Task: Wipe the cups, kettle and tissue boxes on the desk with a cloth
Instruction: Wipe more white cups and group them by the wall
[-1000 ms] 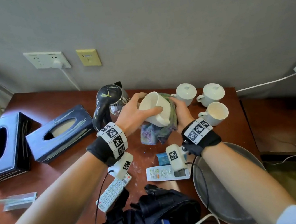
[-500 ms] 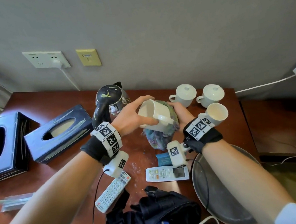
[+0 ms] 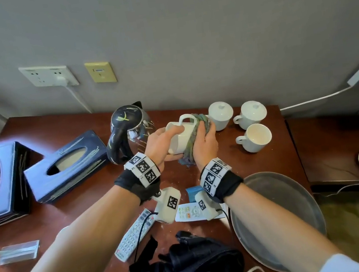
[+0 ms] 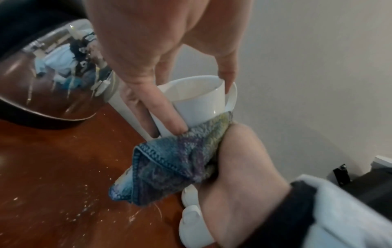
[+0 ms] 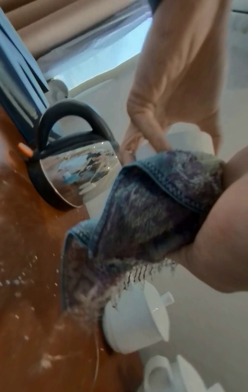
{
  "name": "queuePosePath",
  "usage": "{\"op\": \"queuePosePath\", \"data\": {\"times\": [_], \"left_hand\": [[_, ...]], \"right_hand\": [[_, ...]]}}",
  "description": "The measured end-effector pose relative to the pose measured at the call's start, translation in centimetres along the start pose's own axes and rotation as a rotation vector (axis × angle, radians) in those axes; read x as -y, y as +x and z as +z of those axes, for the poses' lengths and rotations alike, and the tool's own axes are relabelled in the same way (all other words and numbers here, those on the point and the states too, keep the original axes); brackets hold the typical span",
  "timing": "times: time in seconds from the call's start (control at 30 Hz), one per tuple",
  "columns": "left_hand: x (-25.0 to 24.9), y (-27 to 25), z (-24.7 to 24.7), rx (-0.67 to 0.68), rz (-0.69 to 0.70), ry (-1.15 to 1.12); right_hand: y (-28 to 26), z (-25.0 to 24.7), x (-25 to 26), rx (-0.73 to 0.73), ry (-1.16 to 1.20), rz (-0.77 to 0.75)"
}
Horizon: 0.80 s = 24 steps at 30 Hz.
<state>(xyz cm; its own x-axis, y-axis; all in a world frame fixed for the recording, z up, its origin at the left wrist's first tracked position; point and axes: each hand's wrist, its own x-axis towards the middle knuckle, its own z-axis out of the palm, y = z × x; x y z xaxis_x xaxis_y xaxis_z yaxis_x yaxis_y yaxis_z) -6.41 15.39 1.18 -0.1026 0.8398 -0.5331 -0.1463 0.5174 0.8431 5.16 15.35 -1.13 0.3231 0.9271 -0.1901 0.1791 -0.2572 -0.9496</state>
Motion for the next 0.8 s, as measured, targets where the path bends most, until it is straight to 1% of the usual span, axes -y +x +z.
{"op": "queuePosePath", "data": {"times": [0.1, 0.2, 0.27, 0.3, 0.37, 0.43, 0.5, 0.63, 0.8], "left_hand": [[0.5, -0.2, -0.1, 0.0, -0.012, -0.03], [0.7, -0.4, -0.4, 0.0, -0.006, -0.015], [0.8, -0.2, -0.8, 0.007, 0.017, 0.03], [0.8, -0.1, -0.9, 0.008, 0.031, 0.069], [0.5, 0.1, -1.0, 0.003, 0.073, 0.191], [0.2, 0.4, -0.8, 0.006, 0.104, 0.323], [0.0, 0.4, -0.2, 0.014, 0.126, 0.436], [0.1, 0.7, 1.2, 0.023, 0.174, 0.646], [0.3, 0.9, 3.6, 0.055, 0.161, 0.81]], "right_hand": [[0.8, -0.7, 0.1, -0.023, -0.148, -0.075], [1.8, -1.5, 0.0, -0.016, -0.236, -0.107], [2.4, -2.1, -0.3, 0.01, -0.276, -0.102], [2.9, -2.6, -0.6, 0.022, -0.275, -0.072], [3.7, -3.5, -1.3, 0.023, -0.205, 0.034], [4.0, -4.4, -1.9, -0.003, -0.056, 0.132], [3.9, -5.3, -2.0, -0.027, 0.068, 0.169], [4.0, -7.5, -2.2, -0.023, 0.143, 0.157], [3.9, -11.9, -2.2, -0.019, 0.124, 0.078]]}}
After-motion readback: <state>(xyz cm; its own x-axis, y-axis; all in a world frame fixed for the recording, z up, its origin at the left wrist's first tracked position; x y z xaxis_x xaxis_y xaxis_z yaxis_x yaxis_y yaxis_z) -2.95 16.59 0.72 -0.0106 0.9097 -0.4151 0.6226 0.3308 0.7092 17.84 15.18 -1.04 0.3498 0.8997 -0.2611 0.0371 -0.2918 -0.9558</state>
